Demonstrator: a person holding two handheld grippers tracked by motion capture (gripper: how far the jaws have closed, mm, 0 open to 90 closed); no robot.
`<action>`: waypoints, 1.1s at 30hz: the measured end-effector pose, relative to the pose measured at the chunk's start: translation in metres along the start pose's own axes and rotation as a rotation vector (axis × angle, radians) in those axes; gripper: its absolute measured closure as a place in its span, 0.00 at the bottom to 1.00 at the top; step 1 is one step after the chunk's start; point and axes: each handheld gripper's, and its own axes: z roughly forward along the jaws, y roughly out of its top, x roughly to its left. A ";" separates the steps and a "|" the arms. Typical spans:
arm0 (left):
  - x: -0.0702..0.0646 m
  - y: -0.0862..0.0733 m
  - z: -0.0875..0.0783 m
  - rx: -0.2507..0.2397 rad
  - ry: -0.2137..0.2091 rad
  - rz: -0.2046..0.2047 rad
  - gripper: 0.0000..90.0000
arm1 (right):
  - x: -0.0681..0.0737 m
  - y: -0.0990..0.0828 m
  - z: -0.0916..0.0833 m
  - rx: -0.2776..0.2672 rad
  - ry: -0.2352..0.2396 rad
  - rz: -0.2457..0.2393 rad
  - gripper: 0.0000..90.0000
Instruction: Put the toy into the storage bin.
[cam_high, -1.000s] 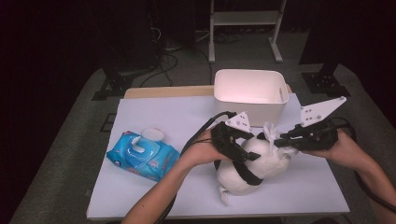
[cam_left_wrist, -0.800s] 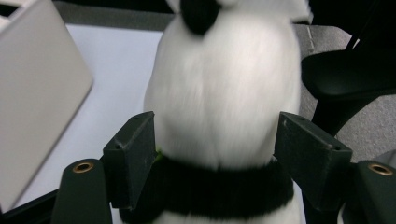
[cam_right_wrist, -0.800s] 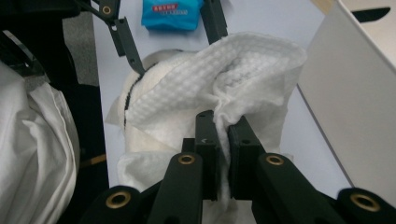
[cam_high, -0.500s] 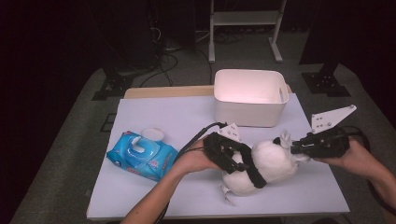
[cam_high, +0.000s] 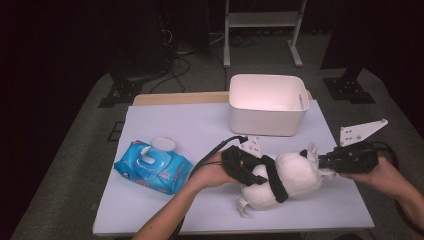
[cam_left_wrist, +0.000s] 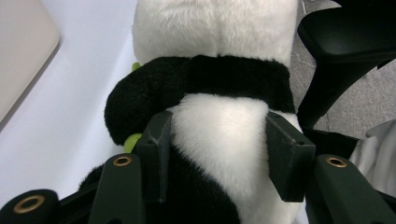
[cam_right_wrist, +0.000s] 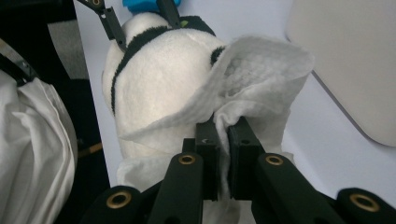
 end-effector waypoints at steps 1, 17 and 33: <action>0.002 0.000 -0.002 -0.015 -0.013 -0.016 0.53 | -0.001 -0.002 -0.001 -0.016 0.001 0.009 0.93; 0.003 0.009 -0.018 -0.011 0.031 0.025 0.51 | -0.003 -0.017 0.012 -0.090 0.057 0.051 0.94; -0.004 0.001 0.001 0.025 -0.004 0.029 0.46 | 0.018 0.009 -0.007 0.040 0.006 -0.098 0.94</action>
